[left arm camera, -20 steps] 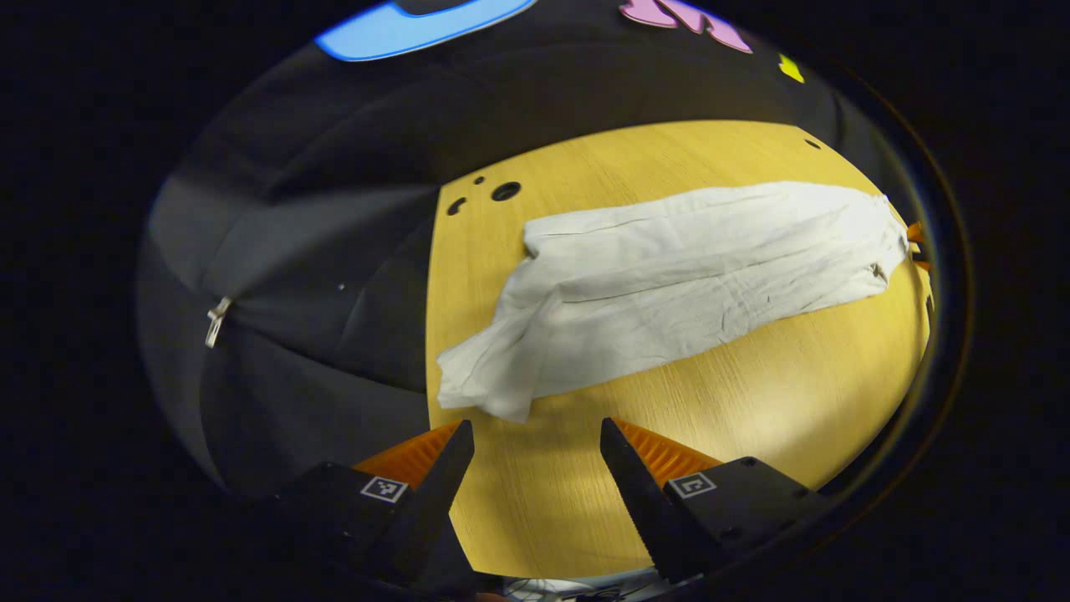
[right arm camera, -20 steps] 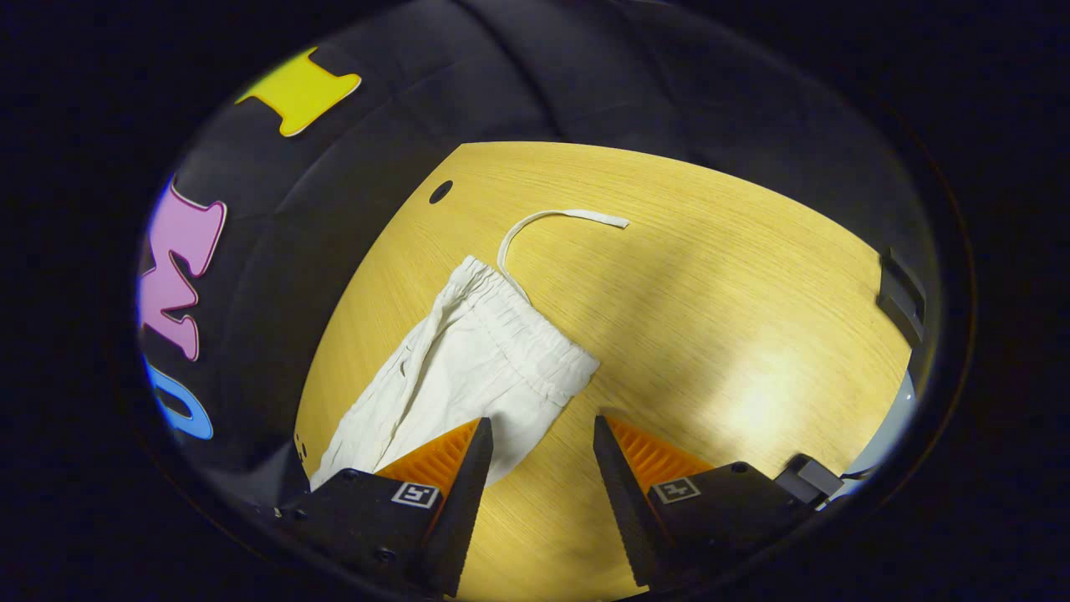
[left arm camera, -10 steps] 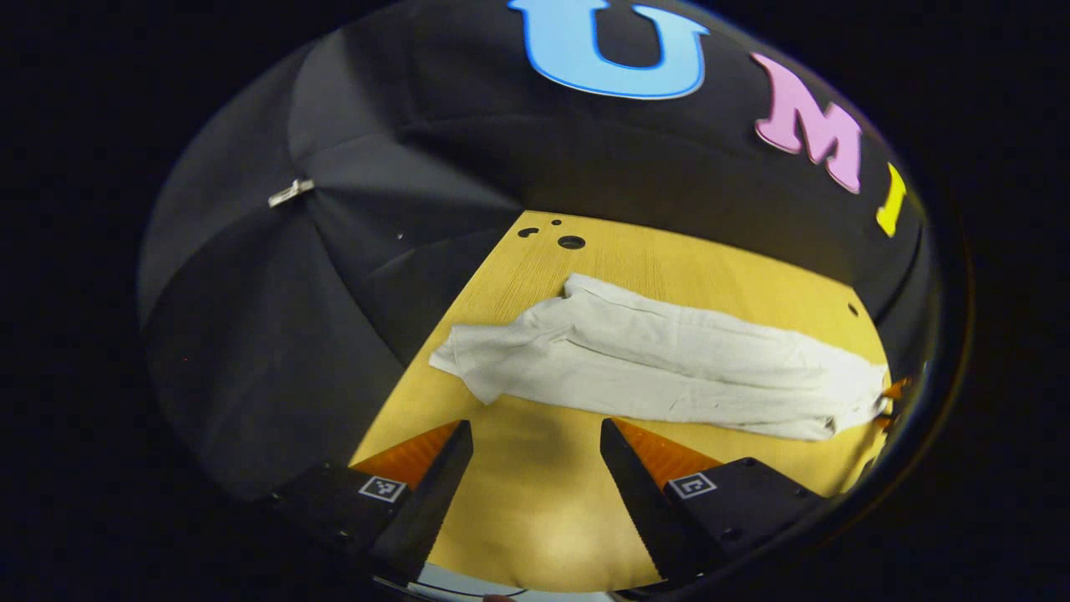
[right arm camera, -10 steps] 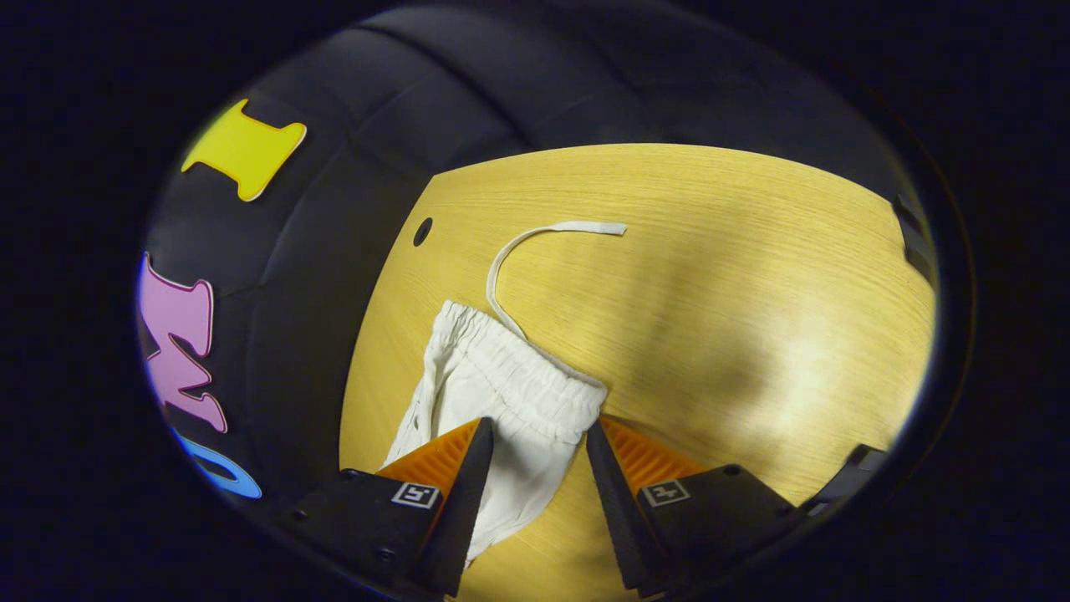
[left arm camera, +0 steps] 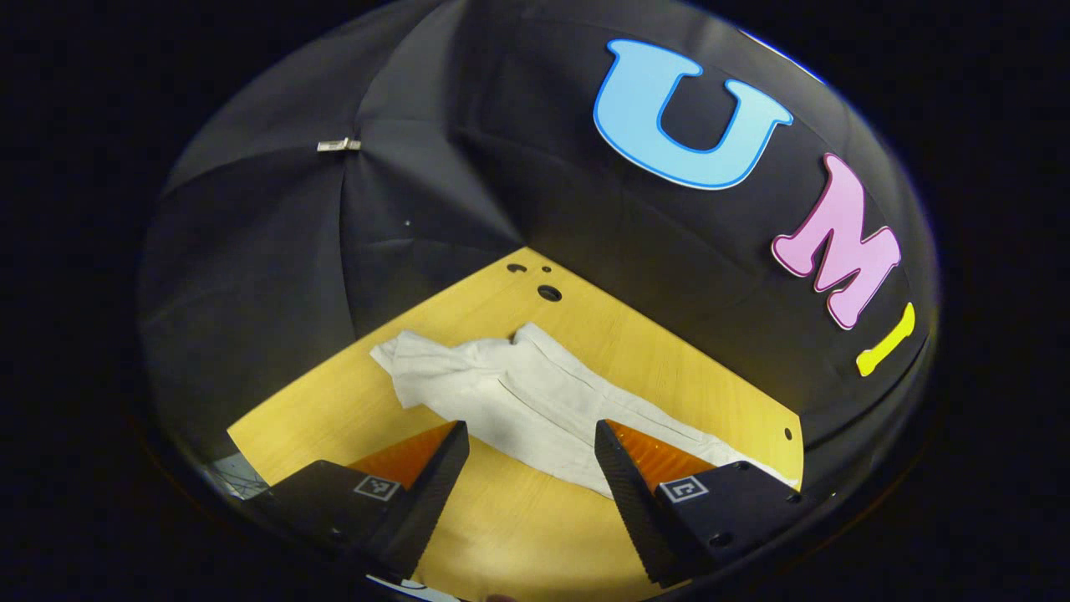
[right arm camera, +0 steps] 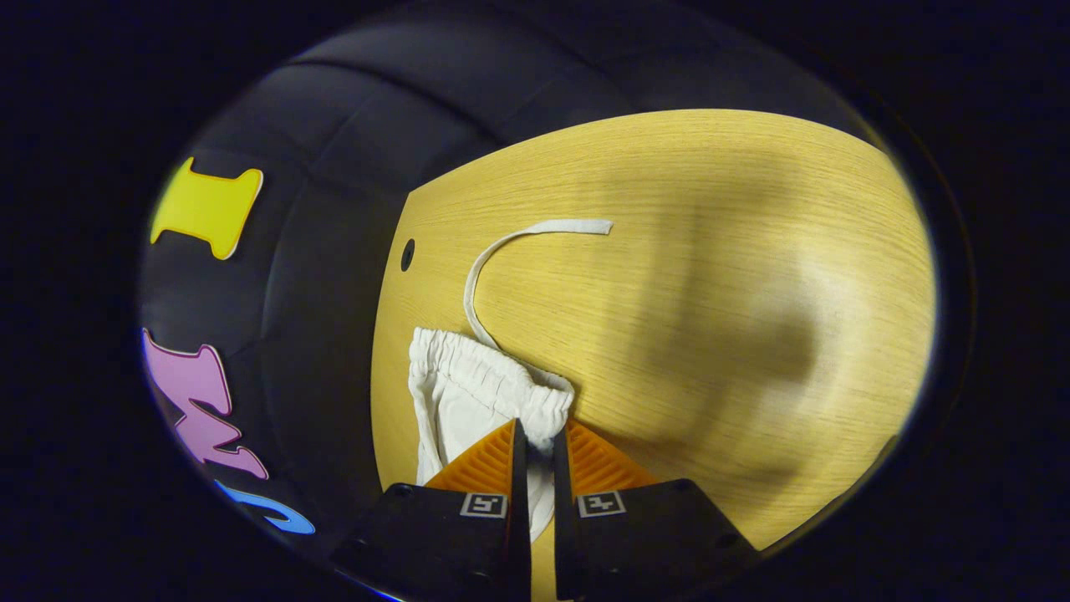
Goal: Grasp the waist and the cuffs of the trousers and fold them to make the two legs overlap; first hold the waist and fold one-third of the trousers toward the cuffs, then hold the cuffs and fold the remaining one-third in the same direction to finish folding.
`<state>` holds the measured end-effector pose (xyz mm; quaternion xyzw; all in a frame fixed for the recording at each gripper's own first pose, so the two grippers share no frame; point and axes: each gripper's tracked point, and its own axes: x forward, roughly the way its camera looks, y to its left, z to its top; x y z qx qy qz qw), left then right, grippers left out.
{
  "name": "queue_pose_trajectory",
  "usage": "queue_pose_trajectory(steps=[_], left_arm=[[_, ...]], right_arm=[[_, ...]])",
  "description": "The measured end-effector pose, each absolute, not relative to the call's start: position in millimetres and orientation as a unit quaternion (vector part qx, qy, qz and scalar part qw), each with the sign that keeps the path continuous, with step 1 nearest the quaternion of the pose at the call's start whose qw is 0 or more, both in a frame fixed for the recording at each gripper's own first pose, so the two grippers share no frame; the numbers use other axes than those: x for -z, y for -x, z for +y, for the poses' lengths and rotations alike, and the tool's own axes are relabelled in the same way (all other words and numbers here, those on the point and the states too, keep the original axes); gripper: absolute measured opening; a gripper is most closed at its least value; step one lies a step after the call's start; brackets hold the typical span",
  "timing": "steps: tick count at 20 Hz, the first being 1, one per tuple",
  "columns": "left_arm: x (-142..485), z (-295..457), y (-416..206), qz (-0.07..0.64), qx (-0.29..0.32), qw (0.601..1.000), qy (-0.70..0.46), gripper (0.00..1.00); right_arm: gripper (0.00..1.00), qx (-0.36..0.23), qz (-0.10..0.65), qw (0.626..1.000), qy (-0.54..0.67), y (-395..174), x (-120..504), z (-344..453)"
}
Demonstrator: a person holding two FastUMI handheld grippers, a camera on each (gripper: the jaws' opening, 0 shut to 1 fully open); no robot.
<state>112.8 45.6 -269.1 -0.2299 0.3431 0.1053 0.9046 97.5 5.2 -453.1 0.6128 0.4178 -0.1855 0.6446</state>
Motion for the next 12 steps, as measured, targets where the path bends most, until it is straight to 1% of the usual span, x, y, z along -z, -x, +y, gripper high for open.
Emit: queue_pose_trajectory(steps=[2,6,9,10,11,12], left_arm=[[285.4,38.0,-109.2,0.359,-0.11,0.889,0.264,0.97],[320.5,20.1,-105.3,0.39,-0.099,0.846,0.35,0.97],[350.2,20.3,-118.0,0.411,-0.104,0.819,0.387,0.97],[356.1,23.0,-124.2,0.413,-0.106,0.815,0.393,0.92],[361.5,28.5,-130.4,0.415,-0.111,0.812,0.396,0.92],[368.2,31.9,-137.2,0.416,-0.115,0.809,0.399,0.96]], right_arm=[[0.16,0.182,0.423,0.65,-0.604,-96.7,451.1,4.9],[0.16,0.183,0.423,0.655,-0.599,-95.4,449.6,4.8],[0.16,0.185,0.411,0.658,-0.603,-97.6,446.6,3.2],[0.16,0.185,0.408,0.661,-0.603,-97.8,445.8,3.4],[0.16,0.183,0.404,0.664,-0.602,-99.1,445.6,3.5],[0.16,0.182,0.404,0.666,-0.6,-98.9,445.2,4.3]])
